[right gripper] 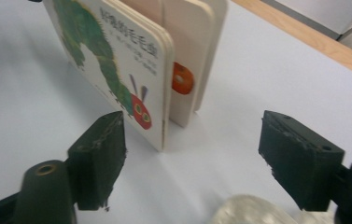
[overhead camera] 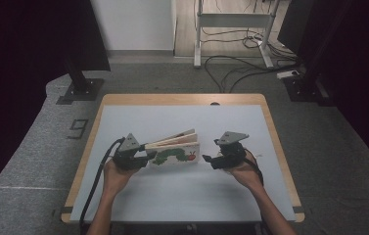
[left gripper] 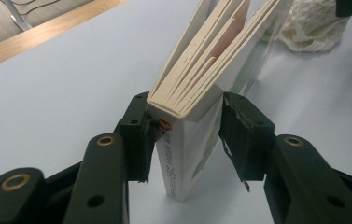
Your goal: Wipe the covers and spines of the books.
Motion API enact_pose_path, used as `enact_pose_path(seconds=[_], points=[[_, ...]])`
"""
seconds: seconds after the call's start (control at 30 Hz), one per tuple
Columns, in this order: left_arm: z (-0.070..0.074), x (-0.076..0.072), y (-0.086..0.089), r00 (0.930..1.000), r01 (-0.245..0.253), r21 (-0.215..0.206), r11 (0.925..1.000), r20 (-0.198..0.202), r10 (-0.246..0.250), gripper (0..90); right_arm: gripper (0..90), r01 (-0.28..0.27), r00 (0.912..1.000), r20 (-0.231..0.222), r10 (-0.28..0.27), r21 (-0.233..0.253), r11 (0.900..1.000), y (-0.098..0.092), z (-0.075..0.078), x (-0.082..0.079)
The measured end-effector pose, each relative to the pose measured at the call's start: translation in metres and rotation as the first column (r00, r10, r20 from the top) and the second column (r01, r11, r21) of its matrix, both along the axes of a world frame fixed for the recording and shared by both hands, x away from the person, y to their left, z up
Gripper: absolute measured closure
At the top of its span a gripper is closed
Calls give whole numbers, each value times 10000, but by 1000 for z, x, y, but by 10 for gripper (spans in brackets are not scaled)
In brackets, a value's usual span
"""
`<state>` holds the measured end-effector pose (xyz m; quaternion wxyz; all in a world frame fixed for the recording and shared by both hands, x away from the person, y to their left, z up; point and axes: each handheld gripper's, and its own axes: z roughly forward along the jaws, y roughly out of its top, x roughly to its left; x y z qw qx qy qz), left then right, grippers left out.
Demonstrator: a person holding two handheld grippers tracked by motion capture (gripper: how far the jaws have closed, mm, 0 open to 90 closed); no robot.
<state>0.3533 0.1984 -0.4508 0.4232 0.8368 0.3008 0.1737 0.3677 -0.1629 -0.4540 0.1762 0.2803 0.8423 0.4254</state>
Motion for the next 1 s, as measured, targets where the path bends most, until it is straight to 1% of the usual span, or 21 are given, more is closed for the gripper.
enact_pose_path(seconds=[0.2,0.3,0.47,0.57,0.73,0.77,0.87,1.0], points=[[0,0,0,10000,32,2,10000,-9,-32,525,176,380,9993,65,-380,-17,9993,-17,6,-1],[-1,0,0,10000,37,-55,10000,-32,-37,505,170,545,9985,112,-545,-4,9985,-26,8,-2],[-1,1,1,10000,-5,-108,9999,-67,5,483,171,937,9956,-27,-937,-123,9955,-42,7,-1],[-1,1,2,10000,-18,-208,9998,-98,16,478,171,1121,9936,-148,-1124,-190,9935,-50,4,-1],[-2,1,3,9999,-29,-303,9995,-144,24,471,170,1469,9882,-382,-1483,-388,9884,-64,-7,0],[-2,1,3,9999,-27,-291,9996,-152,22,468,167,1604,9855,-500,-1624,-415,9862,-66,-10,0],[-3,1,3,9998,-31,-250,9997,-199,26,458,156,1759,9818,-620,-1797,-624,9824,-70,-19,2],[-4,1,4,9997,-64,-261,9996,-233,58,446,142,1952,9741,-977,-2041,-929,9763,-73,-33,5]])
